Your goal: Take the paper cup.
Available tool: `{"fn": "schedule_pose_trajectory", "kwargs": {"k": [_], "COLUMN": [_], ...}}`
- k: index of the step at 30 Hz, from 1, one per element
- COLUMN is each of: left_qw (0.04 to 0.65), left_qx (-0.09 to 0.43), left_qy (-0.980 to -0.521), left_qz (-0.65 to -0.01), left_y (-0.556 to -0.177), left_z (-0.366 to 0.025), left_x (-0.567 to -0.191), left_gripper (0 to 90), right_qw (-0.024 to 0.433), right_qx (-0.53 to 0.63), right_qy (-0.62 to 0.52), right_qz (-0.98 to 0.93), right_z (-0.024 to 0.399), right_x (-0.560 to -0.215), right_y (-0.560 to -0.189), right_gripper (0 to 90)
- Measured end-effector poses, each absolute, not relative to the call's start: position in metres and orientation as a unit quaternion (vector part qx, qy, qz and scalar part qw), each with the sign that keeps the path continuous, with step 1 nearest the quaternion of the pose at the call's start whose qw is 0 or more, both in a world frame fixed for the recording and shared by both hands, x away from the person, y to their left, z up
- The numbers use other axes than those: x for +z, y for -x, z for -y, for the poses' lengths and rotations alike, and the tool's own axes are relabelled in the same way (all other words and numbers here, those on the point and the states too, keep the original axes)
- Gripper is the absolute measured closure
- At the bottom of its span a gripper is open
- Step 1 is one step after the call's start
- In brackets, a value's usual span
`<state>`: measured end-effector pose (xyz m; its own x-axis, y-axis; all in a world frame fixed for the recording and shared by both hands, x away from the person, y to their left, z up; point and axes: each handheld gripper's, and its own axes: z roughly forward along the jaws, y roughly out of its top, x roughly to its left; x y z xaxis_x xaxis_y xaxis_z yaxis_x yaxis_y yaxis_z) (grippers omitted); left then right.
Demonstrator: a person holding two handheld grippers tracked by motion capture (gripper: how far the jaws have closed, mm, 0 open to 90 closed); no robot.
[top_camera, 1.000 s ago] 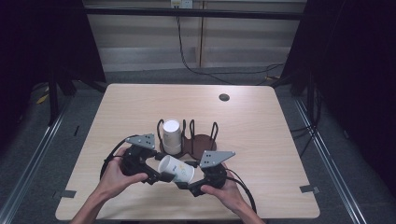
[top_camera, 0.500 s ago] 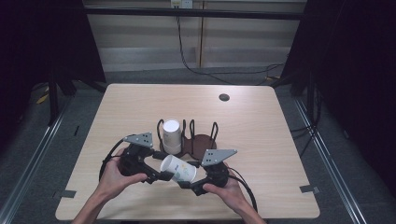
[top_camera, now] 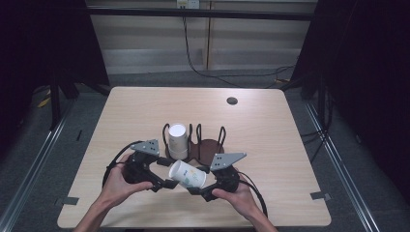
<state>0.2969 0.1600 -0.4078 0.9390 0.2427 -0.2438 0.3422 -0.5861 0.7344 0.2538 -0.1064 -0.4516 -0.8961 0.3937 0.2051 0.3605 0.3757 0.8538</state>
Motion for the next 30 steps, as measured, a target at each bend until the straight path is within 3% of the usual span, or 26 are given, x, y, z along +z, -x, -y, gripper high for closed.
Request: {"fn": "schedule_pose_trajectory", "kwargs": {"k": [30], "left_qw": [0.387], "left_qx": [-0.044], "left_qy": [-0.906], "left_qz": [-0.165], "left_y": [-0.294], "left_z": [-0.157], "left_x": [-0.418], "left_gripper": [18.1], "right_qw": [0.019], "right_qx": [0.428], "right_qy": [-0.203], "right_qz": [-0.881], "right_z": [0.107], "right_x": [-0.442], "right_y": [-0.264], "right_gripper": [27.3]}}
